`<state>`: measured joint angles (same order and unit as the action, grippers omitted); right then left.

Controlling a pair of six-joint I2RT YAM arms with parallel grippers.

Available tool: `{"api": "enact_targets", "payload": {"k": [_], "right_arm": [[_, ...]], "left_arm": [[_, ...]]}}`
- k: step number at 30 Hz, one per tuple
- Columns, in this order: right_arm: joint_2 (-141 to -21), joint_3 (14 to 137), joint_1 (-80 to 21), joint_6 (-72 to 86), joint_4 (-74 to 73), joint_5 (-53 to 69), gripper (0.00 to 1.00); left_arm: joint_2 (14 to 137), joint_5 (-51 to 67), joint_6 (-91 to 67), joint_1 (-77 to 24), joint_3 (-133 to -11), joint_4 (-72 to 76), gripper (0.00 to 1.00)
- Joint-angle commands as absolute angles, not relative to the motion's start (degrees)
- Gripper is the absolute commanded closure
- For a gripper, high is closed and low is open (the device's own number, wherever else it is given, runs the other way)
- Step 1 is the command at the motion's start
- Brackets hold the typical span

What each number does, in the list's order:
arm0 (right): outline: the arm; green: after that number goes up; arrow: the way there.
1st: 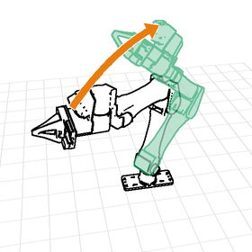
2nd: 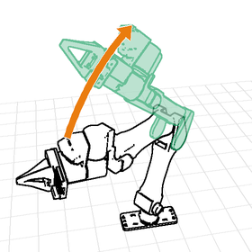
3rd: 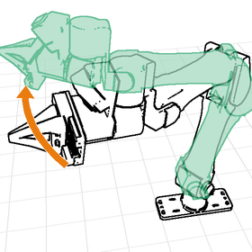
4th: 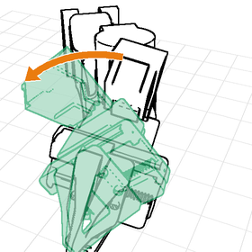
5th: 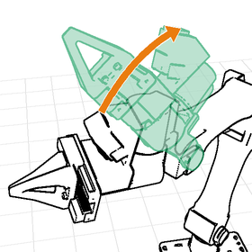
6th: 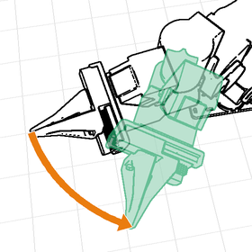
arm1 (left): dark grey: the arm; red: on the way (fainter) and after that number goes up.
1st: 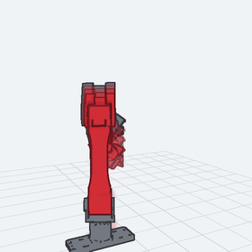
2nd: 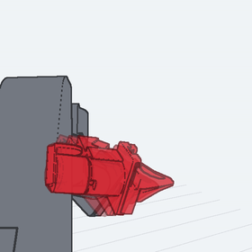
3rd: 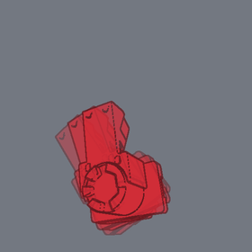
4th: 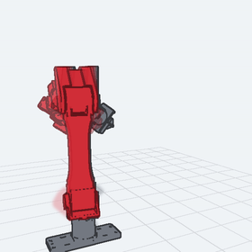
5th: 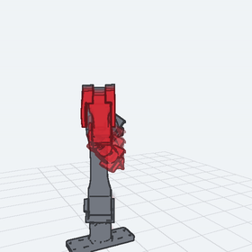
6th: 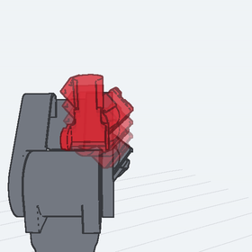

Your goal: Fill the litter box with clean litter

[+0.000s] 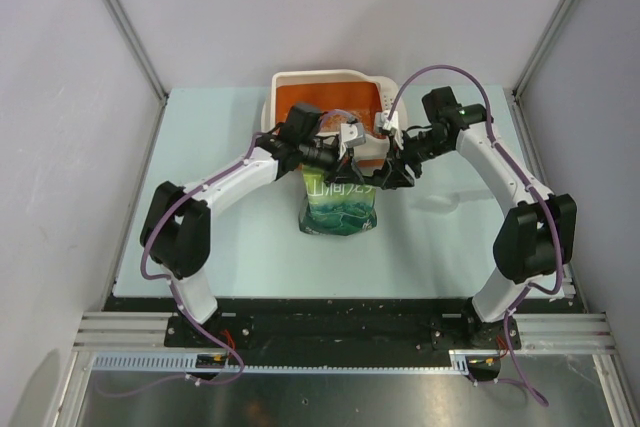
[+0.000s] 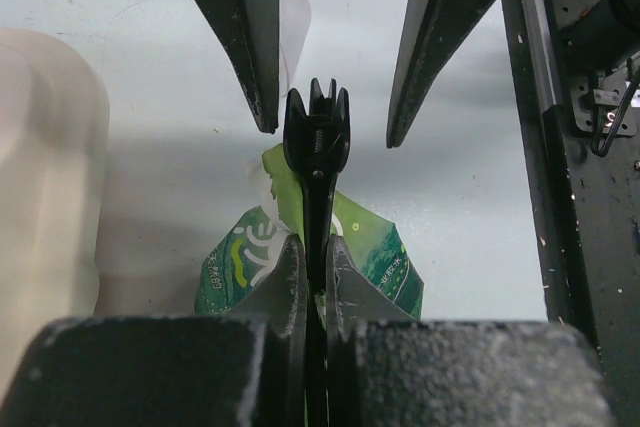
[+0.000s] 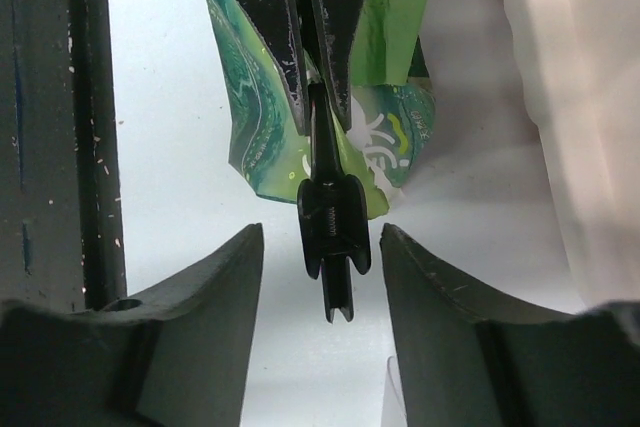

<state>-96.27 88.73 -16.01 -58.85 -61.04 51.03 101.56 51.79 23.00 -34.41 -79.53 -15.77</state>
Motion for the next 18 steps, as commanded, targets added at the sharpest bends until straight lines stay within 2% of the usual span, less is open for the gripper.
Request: {"api": "enact_targets", "payload": {"k": [1, 6, 7, 8, 10, 11, 15, 18], "right_arm": [[-96.6, 89.7, -16.1, -58.7, -60.6, 51.5, 0.48], [-96.8, 89.2, -16.3, -57.7, -59.7, 50.6, 0.64], [-97.1, 89.6, -16.3, -57.7, -59.9, 50.7, 0.70], [-97.1, 89.9, -16.3, -57.7, -60.2, 50.7, 0.85], [-96.9, 90.3, -15.8, -57.3, -60.6, 51.1, 0.95], [-96.4, 90.6, -15.4, -57.0, -60.5, 51.2, 1.00], [-95.4, 93.2, -12.4, -56.5, -62.8, 52.1, 1.00], [-94.7, 96.0, -11.4, -57.6, -66.4, 52.1, 1.00]], "left_arm": [[100.7, 54.1, 24.3, -35.9, -81.7, -16.3, 1.00], [100.9, 53.9, 23.9, -36.0, -81.7, -16.3, 0.99], [100.9, 53.6, 23.8, -36.0, -81.7, -16.3, 0.90], [100.9, 53.1, 23.6, -36.0, -81.8, -16.3, 0.81], [100.4, 52.0, 23.3, -35.9, -81.5, -16.3, 0.61], [100.0, 52.0, 23.6, -35.6, -81.4, -16.3, 0.59], [97.9, 52.5, 24.1, -34.5, -79.2, -16.6, 0.50], [96.9, 52.6, 24.9, -34.1, -77.7, -16.7, 0.51]]}}
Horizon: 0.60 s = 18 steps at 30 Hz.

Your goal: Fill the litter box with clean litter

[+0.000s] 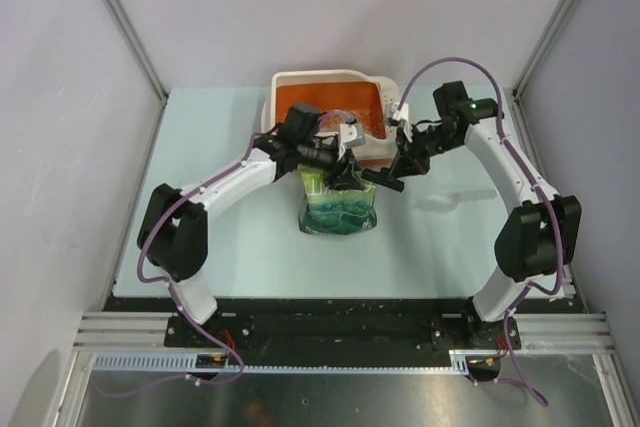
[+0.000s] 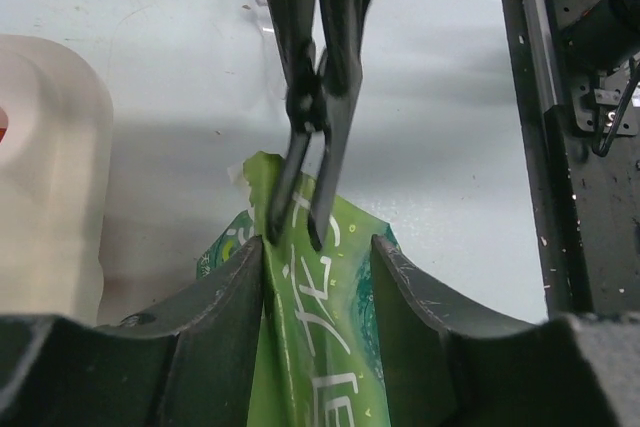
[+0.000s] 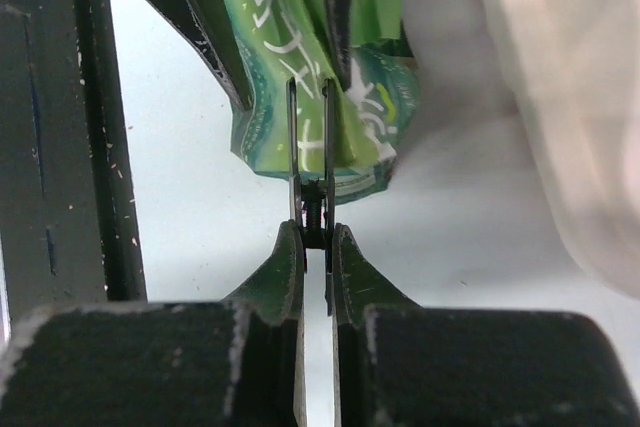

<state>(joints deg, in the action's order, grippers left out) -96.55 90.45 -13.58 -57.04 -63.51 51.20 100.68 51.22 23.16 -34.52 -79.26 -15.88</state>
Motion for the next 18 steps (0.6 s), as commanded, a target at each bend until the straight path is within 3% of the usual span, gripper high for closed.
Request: {"api": "enact_targets", "payload": {"k": [1, 5, 12, 18], "right_arm": [[-94.5, 96.3, -11.2, -57.7, -67.1, 52.0, 1.00], [-92.8, 96.6, -11.0, -58.6, -68.3, 51.2, 1.00], [-93.4, 96.8, -12.9, -65.4, -71.4, 46.7, 1.00], [-95.1, 98.1, -14.5, -68.1, -72.4, 44.3, 1.00]], "left_arm": [[96.9, 52.4, 25.0, -34.0, -77.4, -16.8, 0.51], [97.6, 52.4, 25.5, -33.8, -77.0, -16.8, 0.59], [100.1, 51.3, 25.5, -34.5, -80.0, -16.7, 0.91], [100.1, 51.5, 26.0, -34.9, -80.3, -16.8, 1.00]]}}
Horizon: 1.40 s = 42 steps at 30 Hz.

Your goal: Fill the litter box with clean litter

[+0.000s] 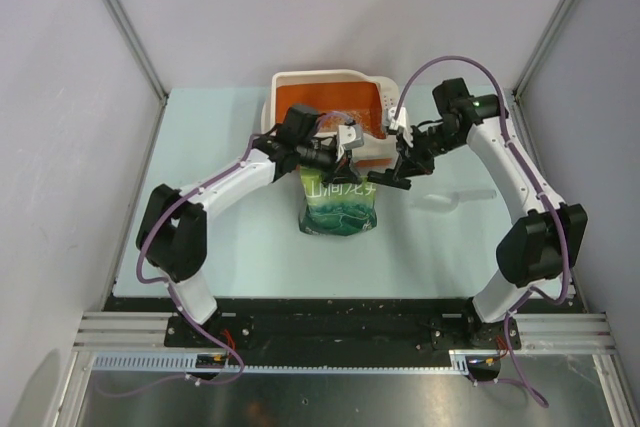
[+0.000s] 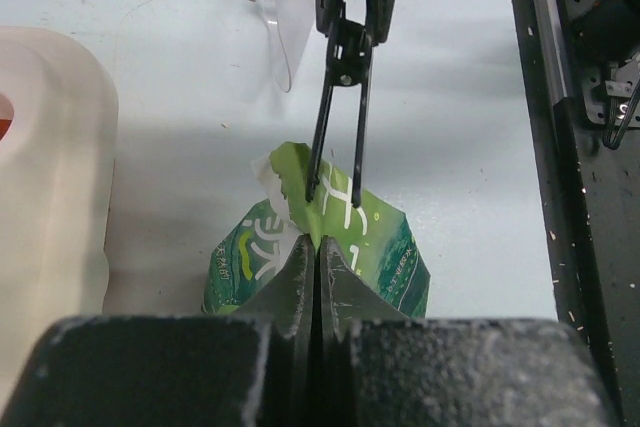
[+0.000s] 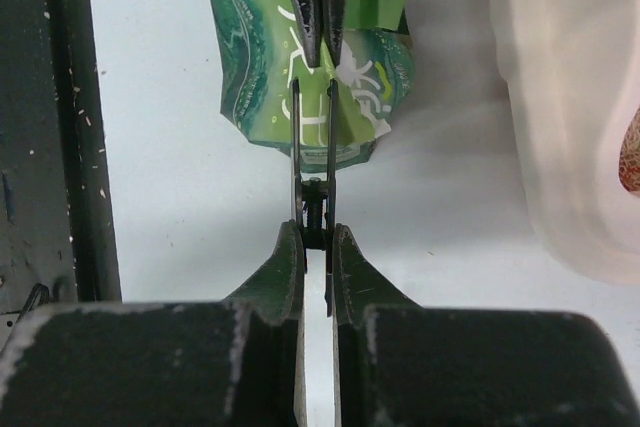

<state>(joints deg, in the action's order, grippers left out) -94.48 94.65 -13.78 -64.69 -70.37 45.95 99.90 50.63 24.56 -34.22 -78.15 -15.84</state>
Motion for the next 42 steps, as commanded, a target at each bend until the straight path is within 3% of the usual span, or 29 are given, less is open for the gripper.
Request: {"api": "enact_targets", "payload": {"k": [1, 28, 42], "right_arm": [[-95.4, 98.5, -14.5, -68.2, -72.6, 44.3, 1.00], [-103.8, 111.1, -12.1, -75.2, -86.9, 47.5, 1.00], [-101.0, 104.8, -13.3, -75.4, -86.9, 47.3, 1.00]], "left_arm": [[100.0, 51.6, 25.9, -35.0, -80.3, -16.8, 1.00], [100.9, 51.1, 27.2, -35.3, -81.2, -16.8, 1.00], [102.0, 50.9, 27.6, -35.3, -82.5, -16.8, 1.00]]}}
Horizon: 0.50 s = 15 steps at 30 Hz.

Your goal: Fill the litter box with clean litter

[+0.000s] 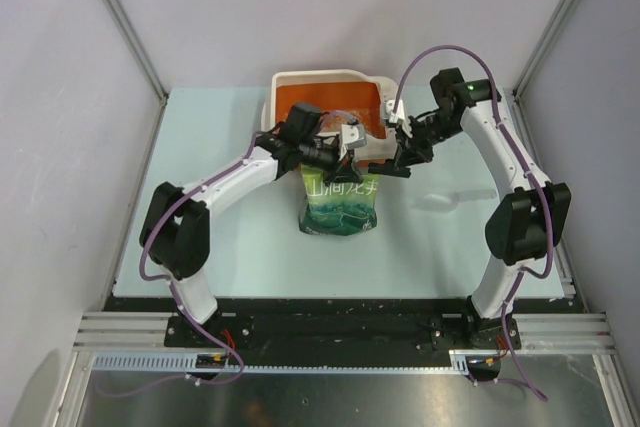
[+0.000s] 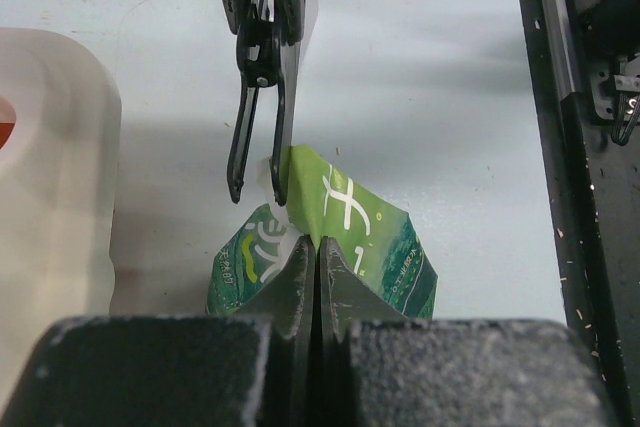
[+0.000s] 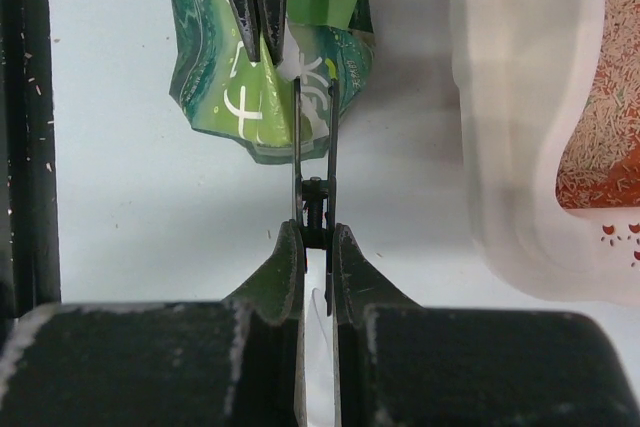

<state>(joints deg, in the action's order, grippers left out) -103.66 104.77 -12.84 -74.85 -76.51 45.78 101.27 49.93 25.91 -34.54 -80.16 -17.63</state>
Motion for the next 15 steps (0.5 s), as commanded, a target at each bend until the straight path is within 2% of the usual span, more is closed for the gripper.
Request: {"api": "enact_targets", "payload": {"k": [1, 15], "right_arm": [[-100.9, 104.7, -13.3, -75.2, -87.0, 47.4, 1.00], [-97.6, 100.8, -13.3, -74.5, -86.9, 46.9, 1.00]], "left_arm": [[102.0, 50.8, 27.7, -35.3, -82.6, -16.7, 1.00], [102.7, 51.2, 27.7, -35.3, -83.8, -16.8, 1.00]]}}
